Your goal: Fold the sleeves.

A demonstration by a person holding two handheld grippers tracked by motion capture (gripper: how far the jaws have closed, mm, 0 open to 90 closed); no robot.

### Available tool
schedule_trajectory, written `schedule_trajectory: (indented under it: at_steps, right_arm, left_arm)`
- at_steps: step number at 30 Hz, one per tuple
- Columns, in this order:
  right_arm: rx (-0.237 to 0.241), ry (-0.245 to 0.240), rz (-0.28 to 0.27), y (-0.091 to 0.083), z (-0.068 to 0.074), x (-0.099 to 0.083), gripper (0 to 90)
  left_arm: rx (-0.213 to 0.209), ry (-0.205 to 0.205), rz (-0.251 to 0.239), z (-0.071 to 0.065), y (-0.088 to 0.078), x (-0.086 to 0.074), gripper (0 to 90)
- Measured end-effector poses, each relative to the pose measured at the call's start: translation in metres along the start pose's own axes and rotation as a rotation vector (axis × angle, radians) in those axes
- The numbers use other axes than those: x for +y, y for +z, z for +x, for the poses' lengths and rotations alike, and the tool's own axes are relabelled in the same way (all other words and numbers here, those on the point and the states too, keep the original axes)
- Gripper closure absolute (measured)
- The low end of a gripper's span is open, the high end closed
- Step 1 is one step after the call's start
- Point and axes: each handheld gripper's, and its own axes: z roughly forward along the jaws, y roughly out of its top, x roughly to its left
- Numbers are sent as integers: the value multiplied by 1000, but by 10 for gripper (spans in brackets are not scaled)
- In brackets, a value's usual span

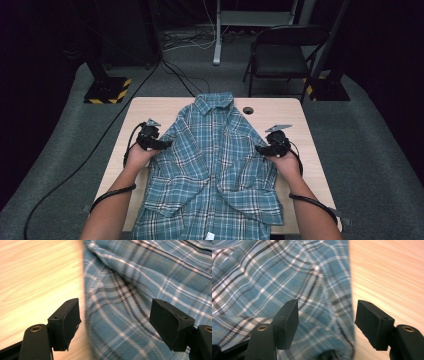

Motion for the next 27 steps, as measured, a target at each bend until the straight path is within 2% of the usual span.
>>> schedule_trajectory:
  at_steps: [4, 8, 12, 17, 22, 27]
  right_arm:
    - [-16, 32, -10, -4, -9, -1, 342]
    - [-25, 35, 0, -3, -11, -2, 341]
    - [-35, 47, 31, 6, -10, -4, 303]
    - [-32, 55, 43, 16, -10, -3, 289]
    - [-41, 45, 62, 25, -6, 0, 263]
    - [-47, 40, 78, 31, -6, 1, 261]
  left_arm:
    - [11, -6, 7, 3, 0, 0, 242]
    - [19, -9, 12, 4, 3, 0, 238]
    - [26, -19, 35, 7, 7, 0, 234]
    - [34, -9, 48, 7, 11, -2, 223]
    - [47, -7, 58, 7, 16, -4, 207]
    - [42, -3, 74, 8, 20, -6, 213]
